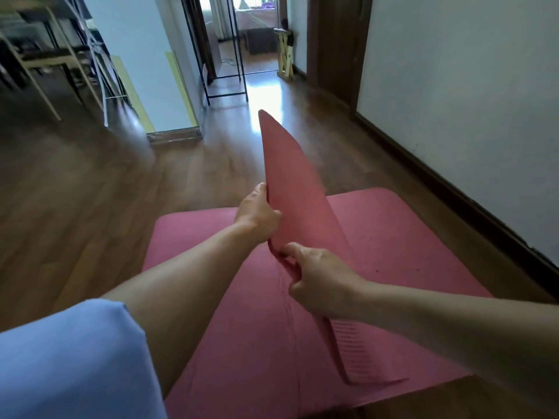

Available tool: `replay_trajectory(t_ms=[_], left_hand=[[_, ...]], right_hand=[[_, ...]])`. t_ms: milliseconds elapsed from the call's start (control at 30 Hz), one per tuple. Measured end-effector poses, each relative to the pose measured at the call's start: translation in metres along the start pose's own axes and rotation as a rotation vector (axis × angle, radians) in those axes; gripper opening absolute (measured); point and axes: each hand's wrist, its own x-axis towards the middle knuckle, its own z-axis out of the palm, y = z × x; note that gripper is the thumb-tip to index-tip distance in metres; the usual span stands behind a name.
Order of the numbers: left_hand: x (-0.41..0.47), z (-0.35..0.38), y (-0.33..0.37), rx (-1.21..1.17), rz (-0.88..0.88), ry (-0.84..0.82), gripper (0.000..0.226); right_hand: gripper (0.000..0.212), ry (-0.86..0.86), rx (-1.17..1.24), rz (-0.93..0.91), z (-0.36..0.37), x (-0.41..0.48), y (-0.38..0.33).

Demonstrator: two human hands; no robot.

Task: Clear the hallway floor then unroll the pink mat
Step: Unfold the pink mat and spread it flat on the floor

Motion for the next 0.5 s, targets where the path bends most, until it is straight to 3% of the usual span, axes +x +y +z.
replay_trajectory(t_ms=[133, 267, 333, 500], left_hand=[[0.000, -0.064, -0.034, 0.141, 0.037, 0.103, 0.064], [-0.005, -0.164, -0.087, 0.306, 0.041, 0.207, 0.067], [-0.010, -0.207, -0.114, 0.387, 0.049, 0.213, 0.070], [-0.045, -0.314, -0.208, 0.533, -0.047, 0.187, 0.071]], right_hand=[[0.029, -0.021, 0.135, -0.050, 0.014, 0.016, -0.052], [0.038, 0.006, 0.248, -0.055, 0.035, 0.043, -0.106], [0.034, 0.033, 0.121, -0.016, 0.044, 0.056, -0.114], [0.060, 0.045, -0.168, 0.098, 0.080, 0.090, -0.161]])
